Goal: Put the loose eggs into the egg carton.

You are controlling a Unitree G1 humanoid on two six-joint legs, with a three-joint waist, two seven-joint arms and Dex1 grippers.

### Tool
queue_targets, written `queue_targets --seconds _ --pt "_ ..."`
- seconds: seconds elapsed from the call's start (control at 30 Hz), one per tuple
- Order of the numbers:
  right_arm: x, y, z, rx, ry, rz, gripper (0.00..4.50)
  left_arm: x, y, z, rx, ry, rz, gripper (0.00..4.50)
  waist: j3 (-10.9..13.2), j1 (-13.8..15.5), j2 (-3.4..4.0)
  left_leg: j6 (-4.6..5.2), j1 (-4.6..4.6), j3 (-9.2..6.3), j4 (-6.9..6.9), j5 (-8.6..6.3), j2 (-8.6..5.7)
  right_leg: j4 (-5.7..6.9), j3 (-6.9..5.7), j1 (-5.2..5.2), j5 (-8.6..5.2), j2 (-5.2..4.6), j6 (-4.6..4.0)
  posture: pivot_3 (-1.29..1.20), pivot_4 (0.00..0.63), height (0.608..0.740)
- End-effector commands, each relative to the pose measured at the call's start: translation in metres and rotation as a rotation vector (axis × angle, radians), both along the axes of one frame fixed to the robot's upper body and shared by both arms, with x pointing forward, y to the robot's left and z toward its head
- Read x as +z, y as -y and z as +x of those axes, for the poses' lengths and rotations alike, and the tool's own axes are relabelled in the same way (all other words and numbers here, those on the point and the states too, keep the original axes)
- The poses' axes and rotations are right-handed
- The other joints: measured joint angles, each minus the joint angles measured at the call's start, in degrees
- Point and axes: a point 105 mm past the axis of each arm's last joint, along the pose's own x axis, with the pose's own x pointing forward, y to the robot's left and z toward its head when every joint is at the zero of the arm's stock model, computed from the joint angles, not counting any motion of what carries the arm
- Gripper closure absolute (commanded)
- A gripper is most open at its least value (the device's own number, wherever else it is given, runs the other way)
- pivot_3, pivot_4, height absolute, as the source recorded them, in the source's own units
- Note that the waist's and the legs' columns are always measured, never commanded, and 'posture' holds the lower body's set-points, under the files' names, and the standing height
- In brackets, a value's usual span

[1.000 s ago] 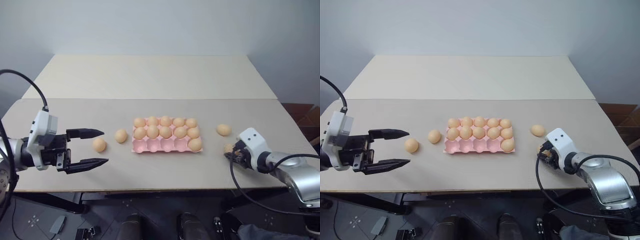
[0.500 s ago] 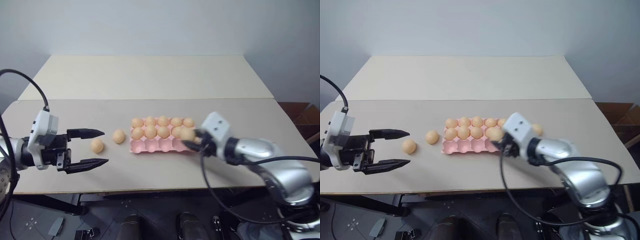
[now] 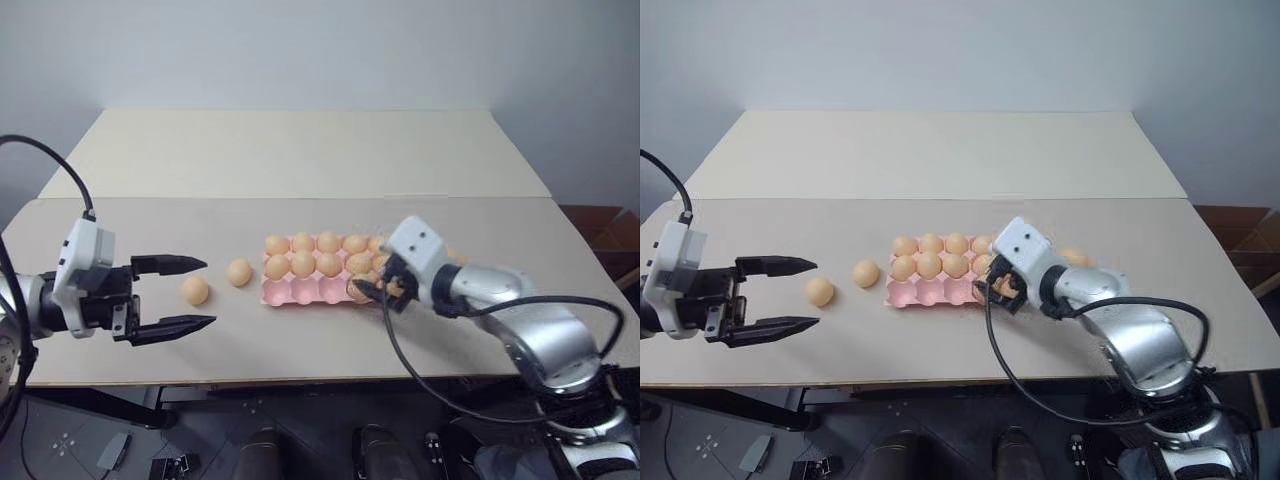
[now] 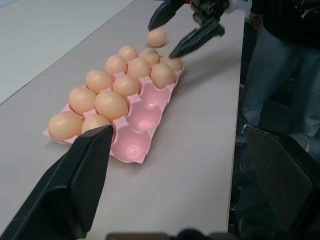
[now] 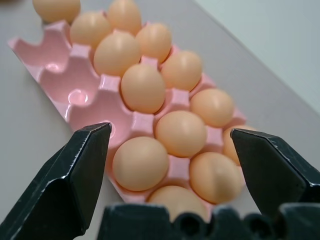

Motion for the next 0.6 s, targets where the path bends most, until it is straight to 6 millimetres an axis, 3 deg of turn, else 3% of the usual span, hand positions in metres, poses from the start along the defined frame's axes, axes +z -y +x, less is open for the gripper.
queue_targets --seconds 0.03,0.17,0.33,0.43,0.6 --pt "0.030 0.030 -0.015 -0.005 0.082 0.055 0.02 0.006 -0.011 -0.002 0.042 0.028 -0.014 0.00 0.0 0.1 0.00 0.00 -0.01 0.00 0.00 0.00 -0.01 -0.02 0.00 0.01 0.00 -0.01 0.01 0.00 0.150 0.740" --pt "0.027 0.075 -0.026 -0.023 0.111 0.036 0.02 0.000 -0.034 -0.003 0.122 0.020 0.012 0.00 0.0 0.4 -0.02 0.01 0.06 0.04 0.00 -0.01 0.00 -0.06 -0.02 0.07 -0.01 -0.01 0.01 0.00 0.150 0.740" --pt "-0.001 0.113 -0.051 0.060 0.027 -0.035 0.02 -0.002 -0.051 -0.007 0.172 -0.001 0.014 0.00 0.0 0.5 -0.03 0.00 0.20 0.05 0.00 -0.01 0.03 -0.03 0.01 0.18 -0.26 0.02 0.41 0.00 0.150 0.740" --pt "-0.012 0.121 -0.053 0.057 -0.003 -0.037 0.02 -0.003 -0.051 -0.009 0.180 0.002 0.007 0.00 0.0 0.2 -0.04 0.00 0.24 0.11 0.00 -0.01 0.05 -0.02 0.08 0.19 -0.26 0.01 0.41 0.00 0.150 0.740" --pt "-0.010 0.121 -0.034 0.002 0.026 0.002 0.02 -0.003 -0.044 -0.008 0.165 0.017 -0.010 0.00 0.0 -0.3 -0.04 0.00 0.30 0.17 0.00 0.00 0.10 0.07 0.16 0.15 -0.27 0.04 0.35 0.00 0.150 0.740"
